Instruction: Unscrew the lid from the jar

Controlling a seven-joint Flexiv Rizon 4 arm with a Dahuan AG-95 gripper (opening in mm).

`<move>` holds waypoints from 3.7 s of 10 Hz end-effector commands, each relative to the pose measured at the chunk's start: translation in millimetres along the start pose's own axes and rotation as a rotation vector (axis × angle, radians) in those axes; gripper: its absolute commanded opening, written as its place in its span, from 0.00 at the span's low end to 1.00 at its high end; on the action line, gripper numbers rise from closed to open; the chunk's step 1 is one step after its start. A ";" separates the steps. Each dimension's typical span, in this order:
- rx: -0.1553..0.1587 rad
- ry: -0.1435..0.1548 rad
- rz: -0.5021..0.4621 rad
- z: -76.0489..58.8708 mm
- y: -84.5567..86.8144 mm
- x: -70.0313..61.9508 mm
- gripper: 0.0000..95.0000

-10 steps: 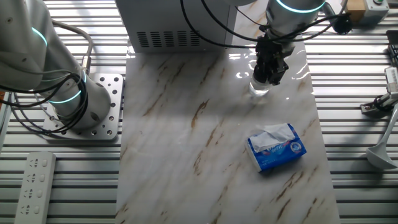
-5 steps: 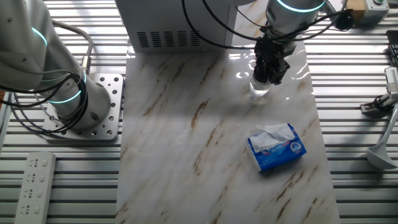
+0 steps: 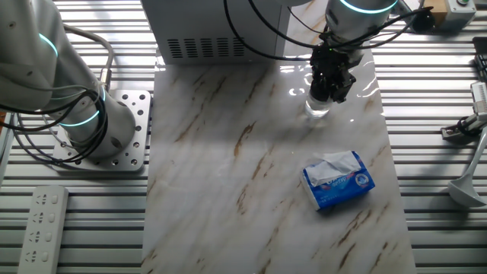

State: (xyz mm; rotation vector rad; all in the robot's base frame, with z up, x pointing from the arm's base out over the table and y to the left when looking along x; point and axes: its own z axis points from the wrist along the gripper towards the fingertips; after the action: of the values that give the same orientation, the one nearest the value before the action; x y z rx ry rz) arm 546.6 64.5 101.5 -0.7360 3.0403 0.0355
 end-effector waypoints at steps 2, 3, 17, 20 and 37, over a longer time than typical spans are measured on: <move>0.002 -0.001 -0.049 -0.1 0.1 0.3 0.60; 0.002 -0.001 -0.067 -0.1 0.1 0.3 0.60; -0.001 -0.001 -0.138 0.7 0.2 0.6 0.60; -0.003 0.012 -0.126 1.2 0.2 0.3 0.60; -0.017 0.051 -0.125 0.5 0.0 -0.8 0.60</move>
State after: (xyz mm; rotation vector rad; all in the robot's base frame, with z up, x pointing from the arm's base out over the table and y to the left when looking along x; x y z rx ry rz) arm 547.9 64.8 101.3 -0.9455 3.0363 0.0423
